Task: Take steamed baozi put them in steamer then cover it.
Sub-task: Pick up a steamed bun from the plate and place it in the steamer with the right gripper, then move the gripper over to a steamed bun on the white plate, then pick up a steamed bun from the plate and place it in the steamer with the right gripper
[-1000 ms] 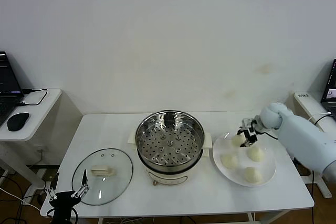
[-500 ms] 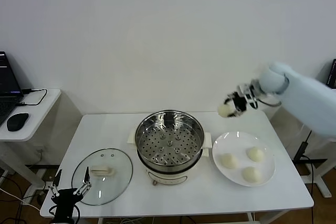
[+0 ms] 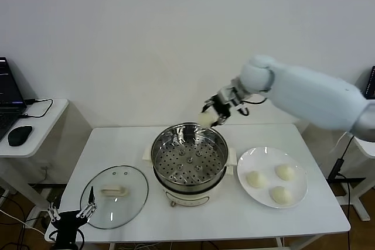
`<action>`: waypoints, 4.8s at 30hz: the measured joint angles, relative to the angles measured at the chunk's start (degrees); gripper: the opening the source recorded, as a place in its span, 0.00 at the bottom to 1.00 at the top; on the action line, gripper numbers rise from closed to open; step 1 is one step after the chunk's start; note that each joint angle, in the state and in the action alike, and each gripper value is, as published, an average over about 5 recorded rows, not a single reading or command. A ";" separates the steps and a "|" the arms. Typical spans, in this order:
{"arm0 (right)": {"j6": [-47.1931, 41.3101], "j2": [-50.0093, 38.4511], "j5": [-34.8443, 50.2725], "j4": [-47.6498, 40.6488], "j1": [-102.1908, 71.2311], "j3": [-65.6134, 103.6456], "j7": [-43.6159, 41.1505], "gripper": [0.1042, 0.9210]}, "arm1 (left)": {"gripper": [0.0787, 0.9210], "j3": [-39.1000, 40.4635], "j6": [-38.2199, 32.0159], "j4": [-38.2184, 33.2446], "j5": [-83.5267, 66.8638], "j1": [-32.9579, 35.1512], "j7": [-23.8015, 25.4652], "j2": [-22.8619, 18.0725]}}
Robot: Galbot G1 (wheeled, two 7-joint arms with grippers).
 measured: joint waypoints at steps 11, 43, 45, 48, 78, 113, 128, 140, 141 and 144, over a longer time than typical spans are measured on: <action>9.07 5.76 -11.06 -3.35 -2.11 -2.73 3.41 0.60 | 0.88 -0.33 0.13 -0.49 -0.05 -0.13 0.01 -0.69; 0.02 1.76 -7.95 -0.46 0.69 -0.76 0.79 0.88 | 0.88 -0.84 0.21 -1.13 -0.46 -0.09 0.07 -0.49; -4.87 -0.91 -5.38 2.50 2.00 -0.62 -0.45 0.88 | 0.88 -0.86 0.21 -1.12 -0.57 -0.14 0.07 -0.31; -11.01 -5.48 -2.55 7.05 3.30 -0.60 -1.98 0.88 | 0.88 -0.77 0.22 -1.09 -0.64 -0.20 0.09 -0.09; -24.30 -31.15 -9.70 14.79 -26.78 18.51 -3.89 0.88 | 0.88 -1.59 1.47 -1.24 -0.55 0.20 0.24 0.25; -24.34 -21.92 -17.10 5.05 -39.11 25.35 -1.70 0.74 | 0.88 -2.20 1.27 -0.57 -0.57 0.06 0.18 -0.47; -24.65 -25.62 -12.74 8.18 -31.42 22.08 -4.38 0.66 | 0.88 -2.11 1.24 -0.85 -0.65 -0.18 0.16 -0.36; -28.11 -25.84 0.08 14.48 -8.13 9.44 -4.53 0.67 | 0.88 -0.96 1.30 -1.09 -0.99 -1.33 0.17 0.38; -28.61 -25.22 1.43 14.97 -6.23 8.42 -4.28 0.67 | 0.88 -0.86 1.32 -1.10 -1.01 -1.43 0.17 0.40; -30.38 -22.74 5.59 16.03 -1.71 6.01 -3.17 0.68 | 0.88 -0.61 1.38 -1.16 -1.03 -1.61 0.18 0.47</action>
